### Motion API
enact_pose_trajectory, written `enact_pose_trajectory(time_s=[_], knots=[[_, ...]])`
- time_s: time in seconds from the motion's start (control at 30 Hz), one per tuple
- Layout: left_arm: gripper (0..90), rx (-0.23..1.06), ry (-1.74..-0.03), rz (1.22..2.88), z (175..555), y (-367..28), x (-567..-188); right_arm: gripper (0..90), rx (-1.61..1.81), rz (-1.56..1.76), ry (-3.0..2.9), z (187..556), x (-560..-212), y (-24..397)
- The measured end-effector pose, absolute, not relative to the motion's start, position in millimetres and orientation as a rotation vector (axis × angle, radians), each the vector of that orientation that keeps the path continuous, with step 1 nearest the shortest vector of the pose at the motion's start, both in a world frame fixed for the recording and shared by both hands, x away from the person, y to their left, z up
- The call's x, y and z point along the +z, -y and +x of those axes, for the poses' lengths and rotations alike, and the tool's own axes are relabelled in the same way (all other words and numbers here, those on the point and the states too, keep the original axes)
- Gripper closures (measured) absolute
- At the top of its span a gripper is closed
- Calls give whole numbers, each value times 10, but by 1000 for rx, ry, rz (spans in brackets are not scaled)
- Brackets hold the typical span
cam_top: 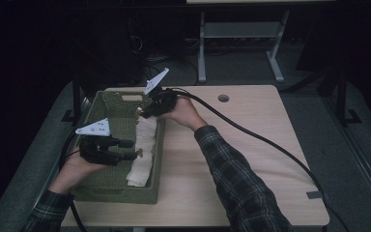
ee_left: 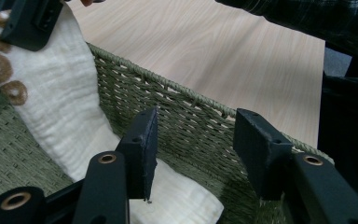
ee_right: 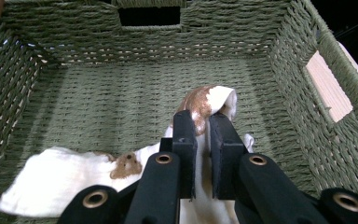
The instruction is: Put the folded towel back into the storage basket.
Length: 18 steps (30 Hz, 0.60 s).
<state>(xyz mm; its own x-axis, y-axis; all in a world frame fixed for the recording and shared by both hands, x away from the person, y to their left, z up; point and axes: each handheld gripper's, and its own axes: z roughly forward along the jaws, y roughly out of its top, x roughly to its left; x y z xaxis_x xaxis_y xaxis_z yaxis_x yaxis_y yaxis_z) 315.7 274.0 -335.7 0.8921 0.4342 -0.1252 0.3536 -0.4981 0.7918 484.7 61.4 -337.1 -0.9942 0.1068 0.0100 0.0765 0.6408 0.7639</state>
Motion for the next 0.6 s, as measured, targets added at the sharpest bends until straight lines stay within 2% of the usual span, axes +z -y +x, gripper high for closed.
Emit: enact_pose_trajectory(time_s=[0.43,0.47,0.57,0.6], knots=[[488,105,-539,2139,3182,-2676,-3372,806,1319,201,-2796,5015,-3416,-639],[488,102,-544,2139,3185,-2679,-3378,784,1323,208,-2785,5036,-3418,-636],[488,100,-546,2134,3192,-2680,-3382,609,1334,270,-2707,5110,-3387,-586],[487,101,-545,2134,3194,-2679,-3381,589,1331,265,-2678,5118,-3367,-571]])
